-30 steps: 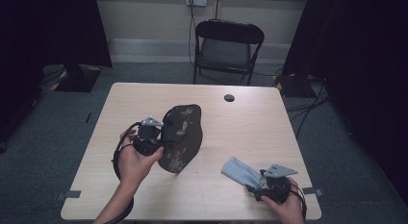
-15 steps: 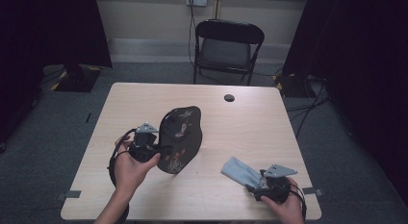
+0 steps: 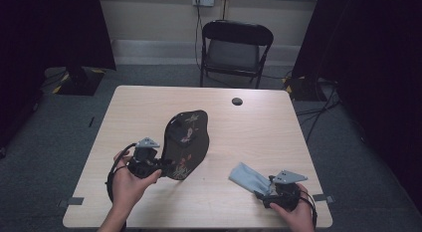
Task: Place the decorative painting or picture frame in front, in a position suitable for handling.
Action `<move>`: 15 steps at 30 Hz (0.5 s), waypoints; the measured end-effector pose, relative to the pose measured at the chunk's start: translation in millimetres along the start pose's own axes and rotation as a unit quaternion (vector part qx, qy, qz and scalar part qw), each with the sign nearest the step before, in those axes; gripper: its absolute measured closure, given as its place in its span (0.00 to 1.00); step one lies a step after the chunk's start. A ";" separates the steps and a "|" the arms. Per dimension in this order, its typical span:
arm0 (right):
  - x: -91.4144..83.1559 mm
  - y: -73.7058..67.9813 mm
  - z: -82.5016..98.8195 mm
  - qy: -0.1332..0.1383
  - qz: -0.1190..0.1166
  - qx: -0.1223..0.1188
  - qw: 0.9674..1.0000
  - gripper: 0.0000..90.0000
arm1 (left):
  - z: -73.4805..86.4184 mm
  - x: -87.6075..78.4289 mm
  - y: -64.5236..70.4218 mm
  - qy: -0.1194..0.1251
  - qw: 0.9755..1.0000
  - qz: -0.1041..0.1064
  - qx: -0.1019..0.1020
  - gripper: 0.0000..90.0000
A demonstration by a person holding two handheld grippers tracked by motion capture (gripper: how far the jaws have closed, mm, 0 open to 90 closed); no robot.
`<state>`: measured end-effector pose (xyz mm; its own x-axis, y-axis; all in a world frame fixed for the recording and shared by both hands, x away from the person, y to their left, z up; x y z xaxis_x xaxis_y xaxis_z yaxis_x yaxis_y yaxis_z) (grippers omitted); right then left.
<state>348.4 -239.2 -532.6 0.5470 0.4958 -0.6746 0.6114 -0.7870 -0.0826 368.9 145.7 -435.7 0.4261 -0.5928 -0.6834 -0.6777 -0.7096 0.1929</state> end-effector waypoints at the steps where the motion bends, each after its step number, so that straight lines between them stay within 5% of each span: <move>1: 0.0 0.0 0.0 0.000 0.000 0.000 1.000 0.20 | 1.9 0.9 -0.3 0.000 1.000 0.000 -0.002 0.68; 13: 0.0 -0.2 0.0 0.000 0.001 0.001 1.000 0.20 | 14.3 8.9 2.1 -0.002 1.000 0.027 -0.003 0.74; 15: 0.1 -0.3 0.0 0.001 0.001 0.001 1.000 0.20 | 15.2 9.9 2.1 -0.001 1.000 0.018 0.005 0.78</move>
<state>348.3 -238.9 -532.6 0.5484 0.4955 -0.6736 0.6099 -0.7881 -0.0832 362.5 144.1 -452.8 0.3991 -0.6175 -0.6777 -0.6993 -0.6831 0.2106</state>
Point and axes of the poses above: each handheld gripper's, and its own axes: x roughly forward along the jaws, z roughly out of its underside, y roughly to its right, the point moved 5 cm from there along x, roughly forward along the jaws, and after that the axes turned 6 degrees about x, right-handed, at the moved point
